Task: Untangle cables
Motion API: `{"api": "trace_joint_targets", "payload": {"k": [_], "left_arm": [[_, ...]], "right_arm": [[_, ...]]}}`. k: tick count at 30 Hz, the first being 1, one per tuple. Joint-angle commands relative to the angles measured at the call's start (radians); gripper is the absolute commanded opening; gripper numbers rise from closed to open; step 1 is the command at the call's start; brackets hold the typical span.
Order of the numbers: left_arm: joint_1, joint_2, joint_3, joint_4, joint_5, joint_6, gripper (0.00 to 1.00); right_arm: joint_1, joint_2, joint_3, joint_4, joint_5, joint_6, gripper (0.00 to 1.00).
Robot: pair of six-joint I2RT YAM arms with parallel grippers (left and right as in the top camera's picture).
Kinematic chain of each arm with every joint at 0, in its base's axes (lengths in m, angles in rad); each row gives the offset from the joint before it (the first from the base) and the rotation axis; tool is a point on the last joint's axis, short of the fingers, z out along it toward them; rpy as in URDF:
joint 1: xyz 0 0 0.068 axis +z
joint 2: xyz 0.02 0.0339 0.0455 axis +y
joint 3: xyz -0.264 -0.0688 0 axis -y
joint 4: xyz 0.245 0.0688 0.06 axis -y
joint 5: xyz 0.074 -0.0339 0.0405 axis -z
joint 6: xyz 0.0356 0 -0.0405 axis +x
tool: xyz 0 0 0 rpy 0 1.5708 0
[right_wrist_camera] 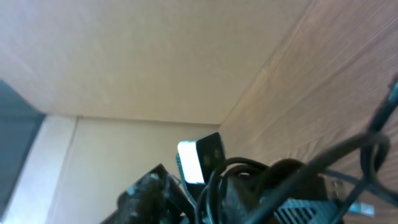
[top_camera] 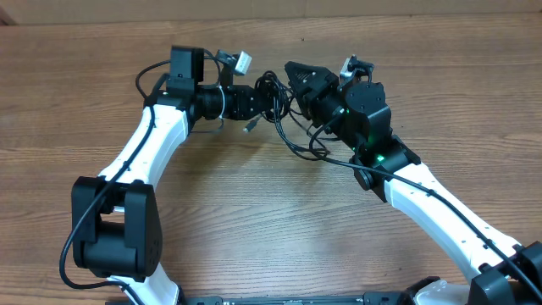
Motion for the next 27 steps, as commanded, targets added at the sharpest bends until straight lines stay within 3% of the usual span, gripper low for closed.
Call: {"api": "trace_joint_targets", "payload": {"k": [1,3,9,12,20,21,26,27], "left_arm": [[-0.007,-0.029,0.001,0.001,-0.018,0.022,0.08],[-0.007,-0.029,0.000,-0.003,-0.075,0.022,0.07],[0.009,-0.029,0.001,-0.009,-0.283,0.022,0.04],[0.030,-0.029,0.001,-0.009,-0.365,0.018,0.04],[0.069,-0.029,0.001,0.029,-0.367,0.001,0.04],[0.073,-0.029,0.001,0.031,-0.367,-0.015,0.04],[0.073,-0.029,0.001,0.037,-0.367,-0.062,0.04],[0.071,-0.029,0.001,0.035,-0.367,-0.061,0.04]], "right_arm": [[-0.004,0.006,0.017,0.020,0.010,-0.014,0.13],[-0.023,0.006,0.017,0.060,0.008,-0.107,0.04],[-0.129,-0.034,0.017,0.211,-0.045,-0.306,0.04],[-0.219,-0.087,0.017,0.092,-0.048,-0.320,0.04],[-0.273,-0.102,0.017,-0.369,0.008,-0.358,0.04],[-0.273,-0.102,0.017,-0.404,0.008,-0.382,0.05],[-0.261,-0.102,0.017,-0.476,-0.136,-0.586,0.37],[-0.259,-0.103,0.018,-0.455,-0.236,-0.657,0.51]]}}
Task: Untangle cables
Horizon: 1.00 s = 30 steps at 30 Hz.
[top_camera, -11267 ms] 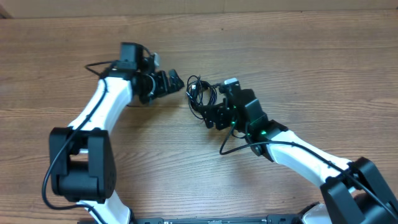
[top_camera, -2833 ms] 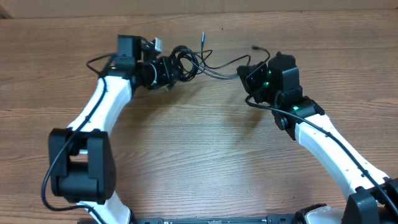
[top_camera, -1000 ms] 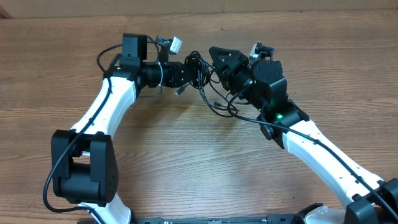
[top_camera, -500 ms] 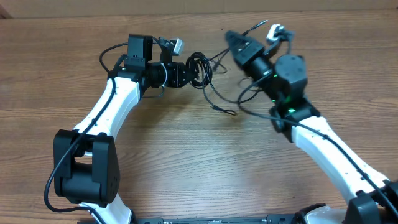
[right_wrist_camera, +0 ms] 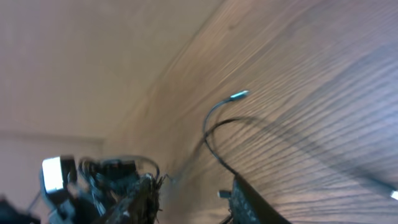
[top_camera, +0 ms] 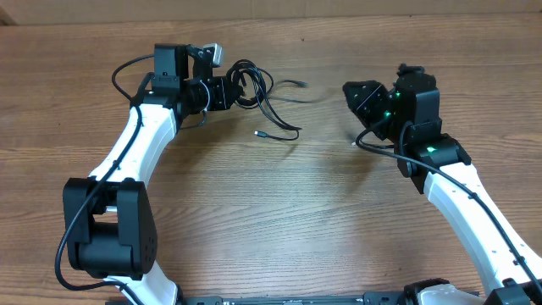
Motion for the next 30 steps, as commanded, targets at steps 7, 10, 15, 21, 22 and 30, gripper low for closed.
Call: {"api": "trace_joint_targets", "payload": {"k": [7,10,15,21,22,30], "left_arm": [[0.000,-0.029,0.001,-0.006,0.015,0.014,0.04],[-0.012,-0.029,0.001,-0.007,0.061,0.032,0.04],[-0.064,-0.029,0.001,-0.048,0.069,0.042,0.04],[-0.097,-0.029,0.001,-0.095,0.109,0.051,0.04],[-0.098,-0.029,0.001,-0.094,0.132,0.051,0.04],[-0.093,-0.032,0.010,-0.094,0.268,0.060,0.04]], "right_arm": [[0.018,-0.014,0.013,0.303,-0.494,-0.370,0.73],[0.058,-0.005,0.013,0.330,-0.401,-0.495,0.73],[0.188,0.034,0.013,0.298,-0.148,-0.640,0.75],[0.245,0.078,0.013,0.300,-0.021,-0.639,0.61],[0.248,0.090,0.013,0.298,-0.020,-0.638,0.60],[0.262,0.157,0.013,0.293,-0.015,-0.586,0.22]]}}
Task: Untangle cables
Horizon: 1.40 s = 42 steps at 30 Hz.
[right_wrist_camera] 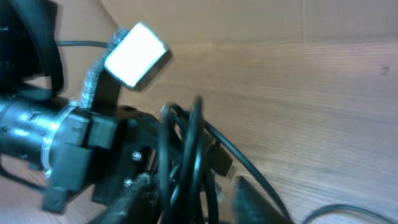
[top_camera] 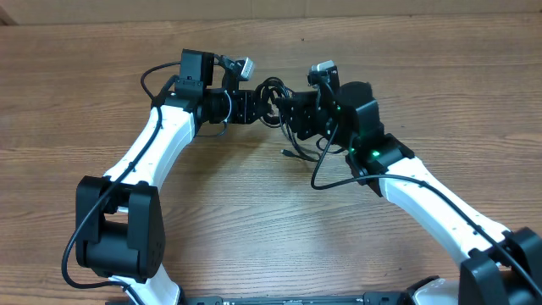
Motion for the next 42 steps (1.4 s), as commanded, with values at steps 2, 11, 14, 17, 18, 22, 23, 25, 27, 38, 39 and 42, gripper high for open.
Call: {"api": "trace_joint_targets", "payload": {"k": [2,11,14,17,18,22,23,25,27,38,39,42], "left_arm": [[0.015,-0.043,0.010,0.001,0.120,0.030,0.04],[0.056,-0.186,0.010,0.001,0.257,0.075,0.04],[0.070,-0.236,0.010,0.002,0.256,0.076,0.04],[0.097,-0.284,0.010,0.001,0.242,0.078,0.04],[0.109,-0.298,0.010,0.001,0.233,0.078,0.04],[0.157,-0.332,0.010,0.001,0.230,0.063,0.04],[0.165,-0.336,0.010,0.001,0.230,0.054,0.04],[0.175,-0.336,0.010,0.001,0.230,0.045,0.04],[0.175,-0.335,0.010,0.000,0.198,0.047,0.05],[0.160,-0.334,0.010,-0.027,-0.047,0.047,0.07],[0.159,-0.333,0.010,-0.030,-0.068,0.047,0.07],[0.159,-0.325,0.008,-0.033,-0.085,0.043,0.09]], "right_arm": [[-0.010,0.004,0.012,0.002,0.031,0.067,0.11],[-0.019,0.010,0.011,-0.185,0.306,0.253,0.04],[-0.019,0.010,0.012,-0.243,0.389,0.341,0.04],[-0.021,0.010,0.011,-0.290,0.434,0.405,0.04],[-0.023,0.010,0.012,-0.299,0.435,0.405,0.04],[-0.028,0.010,0.012,-0.336,0.466,0.405,0.04],[-0.031,0.010,0.012,-0.343,0.467,0.405,0.04],[-0.034,0.010,0.012,-0.348,0.457,0.404,0.04],[-0.034,0.004,0.012,-0.342,0.383,0.403,0.04],[-0.067,-0.137,0.013,-0.021,-0.584,0.234,0.04],[-0.081,-0.146,0.013,-0.005,-0.645,0.234,0.04],[-0.122,-0.152,0.013,0.104,-0.873,0.235,0.04]]}}
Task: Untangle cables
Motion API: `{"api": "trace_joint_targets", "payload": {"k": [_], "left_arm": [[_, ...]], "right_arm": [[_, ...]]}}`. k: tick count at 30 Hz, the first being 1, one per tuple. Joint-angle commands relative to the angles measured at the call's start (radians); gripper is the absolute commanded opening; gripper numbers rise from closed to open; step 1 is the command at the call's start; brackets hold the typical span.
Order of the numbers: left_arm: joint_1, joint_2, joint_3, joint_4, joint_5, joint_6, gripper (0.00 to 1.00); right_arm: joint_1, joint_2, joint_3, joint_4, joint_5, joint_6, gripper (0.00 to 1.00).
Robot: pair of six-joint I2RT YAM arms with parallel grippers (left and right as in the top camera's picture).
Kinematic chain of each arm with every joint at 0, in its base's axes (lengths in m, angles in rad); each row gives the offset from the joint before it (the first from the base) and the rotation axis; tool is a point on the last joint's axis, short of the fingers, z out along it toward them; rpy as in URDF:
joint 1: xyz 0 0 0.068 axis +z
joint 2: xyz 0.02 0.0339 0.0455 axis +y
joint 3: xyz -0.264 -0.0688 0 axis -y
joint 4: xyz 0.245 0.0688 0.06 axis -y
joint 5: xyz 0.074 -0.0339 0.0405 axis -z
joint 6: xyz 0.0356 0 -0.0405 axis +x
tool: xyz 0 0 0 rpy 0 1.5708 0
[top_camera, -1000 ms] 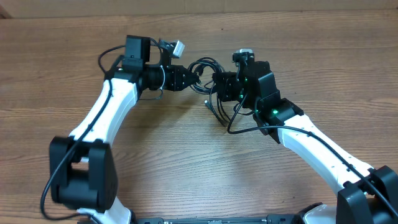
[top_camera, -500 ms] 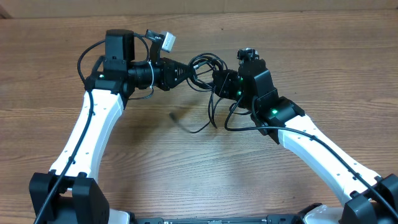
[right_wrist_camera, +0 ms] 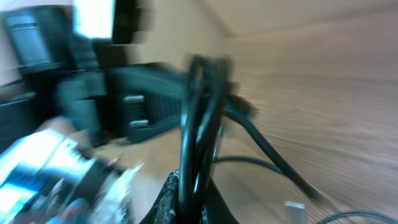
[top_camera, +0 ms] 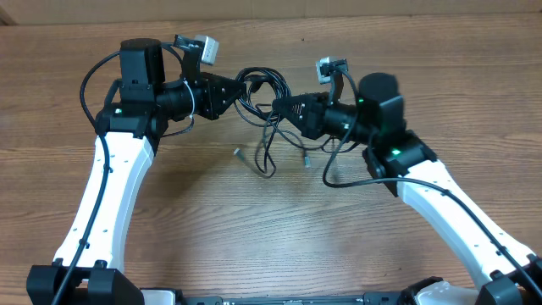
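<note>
A tangle of thin black cables [top_camera: 257,85] hangs in the air between my two grippers near the back of the table. My left gripper [top_camera: 230,91] grips the tangle's left side and looks shut on it. My right gripper [top_camera: 279,105] holds the right side. The blurred right wrist view shows a few black strands [right_wrist_camera: 198,124] pinched between the right gripper's [right_wrist_camera: 196,202] jaws, with the left gripper [right_wrist_camera: 146,102] just behind. Loose ends with small plugs [top_camera: 238,152] [top_camera: 306,161] dangle down to the wood.
The wooden table [top_camera: 271,246] stretches out in front of both arms. A cardboard wall [top_camera: 254,7] runs along the back edge. The right arm's own black lead [top_camera: 337,174] loops beside its wrist.
The right gripper, then open around the tangle, is now shut on strands. The left arm has drawn back to the left, so the tangle is spread between the grippers with ends hanging.
Both grippers were together at the tangle. Then the left held it at the back left while the right stood far to the right, open. The right was then back at the tangle, open around it. Now both hold it, drawn apart.
</note>
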Motion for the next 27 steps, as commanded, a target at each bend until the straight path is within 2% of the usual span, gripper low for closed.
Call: {"api": "trace_joint_targets", "payload": {"k": [1,4,7,15,18,21,22,23,25,27], "left_arm": [[0.026,-0.007,0.024,0.014,-0.142,-0.008,0.09],[0.008,0.005,0.024,0.010,-0.132,-0.014,0.05],[-0.022,0.014,0.024,0.011,-0.128,-0.019,0.04],[-0.035,0.015,0.024,0.082,-0.042,-0.035,0.04],[-0.006,0.015,0.024,0.148,-0.008,-0.119,0.08],[0.007,0.015,0.024,0.174,0.032,-0.158,0.13],[0.008,0.015,0.024,0.173,0.032,-0.158,0.17],[0.008,0.015,0.024,0.170,0.031,-0.158,0.29],[0.008,0.015,0.024,0.168,0.031,-0.158,0.45],[0.008,0.015,0.024,0.168,0.031,-0.158,0.77]], "right_arm": [[-0.050,-0.048,-0.016,0.127,-0.467,-0.039,0.04],[-0.059,-0.048,-0.016,0.236,-0.544,-0.029,0.04],[-0.059,-0.048,-0.016,0.264,-0.536,-0.030,0.04],[-0.059,-0.040,-0.017,0.218,-0.533,-0.033,0.04],[-0.059,-0.039,-0.019,0.159,-0.517,-0.123,0.04],[-0.059,-0.033,-0.019,0.032,-0.377,-0.180,0.04],[-0.059,-0.032,-0.019,-0.019,-0.296,-0.195,0.04],[-0.058,-0.032,-0.019,-0.063,-0.220,-0.204,0.04],[-0.058,-0.031,-0.019,-0.138,-0.071,-0.225,0.04],[-0.058,-0.031,-0.019,-0.172,0.023,-0.224,0.04]]}}
